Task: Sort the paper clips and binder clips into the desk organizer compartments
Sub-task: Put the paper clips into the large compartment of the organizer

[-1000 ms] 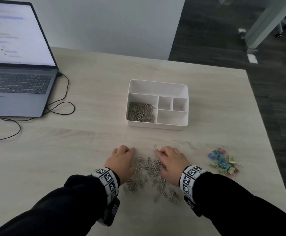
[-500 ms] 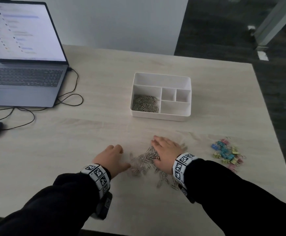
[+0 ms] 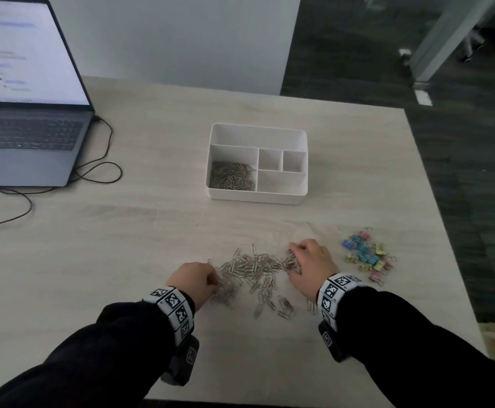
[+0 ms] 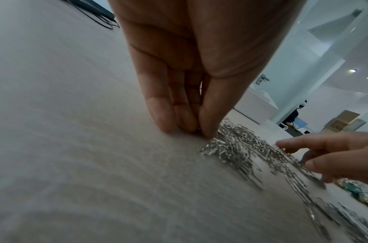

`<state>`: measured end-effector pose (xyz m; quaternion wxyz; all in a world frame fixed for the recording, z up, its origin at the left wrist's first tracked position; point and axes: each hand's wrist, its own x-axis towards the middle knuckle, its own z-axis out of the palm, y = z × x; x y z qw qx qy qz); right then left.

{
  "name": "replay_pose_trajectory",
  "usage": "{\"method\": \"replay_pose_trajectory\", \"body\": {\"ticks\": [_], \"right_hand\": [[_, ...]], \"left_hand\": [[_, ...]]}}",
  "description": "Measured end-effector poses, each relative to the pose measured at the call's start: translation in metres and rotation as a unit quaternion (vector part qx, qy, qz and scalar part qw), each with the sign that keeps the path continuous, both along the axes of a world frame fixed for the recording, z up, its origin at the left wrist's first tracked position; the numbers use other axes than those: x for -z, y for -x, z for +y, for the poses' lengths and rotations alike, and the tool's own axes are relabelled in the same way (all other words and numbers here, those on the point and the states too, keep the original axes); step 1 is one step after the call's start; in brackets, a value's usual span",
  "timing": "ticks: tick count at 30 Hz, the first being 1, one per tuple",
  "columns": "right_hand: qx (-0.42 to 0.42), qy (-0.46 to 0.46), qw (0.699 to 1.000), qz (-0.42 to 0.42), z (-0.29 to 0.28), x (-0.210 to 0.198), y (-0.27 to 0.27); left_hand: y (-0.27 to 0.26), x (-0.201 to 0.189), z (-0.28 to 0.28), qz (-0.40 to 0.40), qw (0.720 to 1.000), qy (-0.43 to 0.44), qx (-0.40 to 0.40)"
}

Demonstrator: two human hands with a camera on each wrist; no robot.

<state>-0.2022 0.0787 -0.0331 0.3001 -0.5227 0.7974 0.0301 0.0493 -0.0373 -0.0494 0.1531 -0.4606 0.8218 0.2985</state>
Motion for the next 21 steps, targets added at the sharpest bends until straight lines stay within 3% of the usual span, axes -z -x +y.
{"method": "replay_pose_trajectory", "body": {"ticks": [4,7,10,14,21], "right_hand": [[-0.055,0.013,0.996,-0.064,0.010,0.000,-0.018],[-0.017,0.047,0.996,-0.068,0.018,-0.009,-0.006],[0.016,-0.014,0.998,-0.057,0.031,-0.015,0.019],[-0.031,-0.100,0.994,-0.036,0.047,-0.013,0.036],[0.006,-0.073,0.995,-0.063,0.046,-0.005,0.014]], "left_hand": [[0.008,-0.007,-0.001,0.021,1.000,-0.005,0.018],[0.002,-0.014,-0.010,0.026,0.999,0.003,-0.024],[-0.007,-0.018,-0.021,-0.030,0.999,0.003,-0.033],[-0.003,-0.017,-0.020,-0.067,0.998,-0.001,-0.001],[0.016,-0.010,0.001,-0.052,0.997,0.000,0.047]]}}
